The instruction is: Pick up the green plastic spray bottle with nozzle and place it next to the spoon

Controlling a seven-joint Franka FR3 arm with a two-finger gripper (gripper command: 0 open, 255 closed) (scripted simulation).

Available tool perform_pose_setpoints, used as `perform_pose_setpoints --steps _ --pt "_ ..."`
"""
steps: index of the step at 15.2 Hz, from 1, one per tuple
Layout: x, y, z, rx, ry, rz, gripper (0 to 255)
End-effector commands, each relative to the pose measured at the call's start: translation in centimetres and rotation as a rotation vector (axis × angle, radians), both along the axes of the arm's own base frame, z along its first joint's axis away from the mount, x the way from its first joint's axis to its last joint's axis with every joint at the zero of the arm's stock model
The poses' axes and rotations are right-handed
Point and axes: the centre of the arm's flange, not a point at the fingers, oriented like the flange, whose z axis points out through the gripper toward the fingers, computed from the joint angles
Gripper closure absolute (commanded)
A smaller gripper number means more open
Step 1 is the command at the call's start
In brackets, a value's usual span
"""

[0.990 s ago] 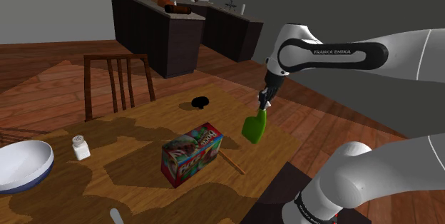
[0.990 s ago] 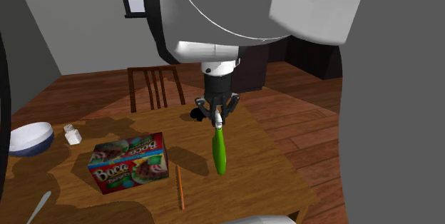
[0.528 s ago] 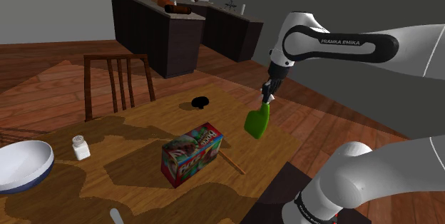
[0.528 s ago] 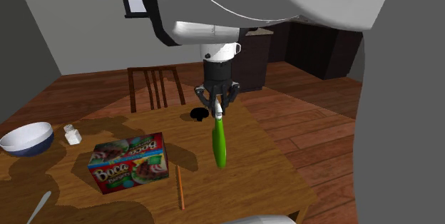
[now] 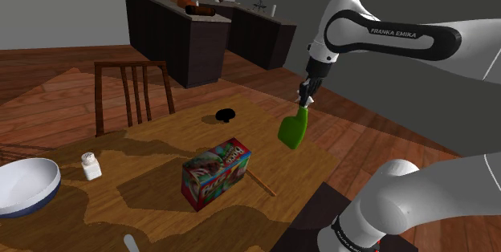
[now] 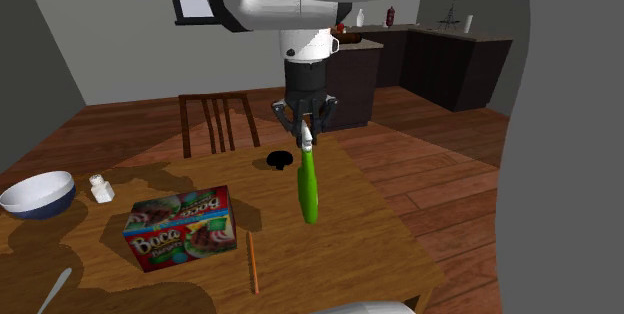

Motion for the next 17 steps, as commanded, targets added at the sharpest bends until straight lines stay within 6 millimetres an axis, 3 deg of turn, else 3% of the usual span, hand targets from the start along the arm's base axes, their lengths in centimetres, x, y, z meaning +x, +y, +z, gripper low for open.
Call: perform_pose_setpoints --steps 1,17 --pt "0.0 0.1 1.1 0.000 0.000 0.000 255" --pt "0.0 0.1 9.6 0.000 0.000 0.000 255"
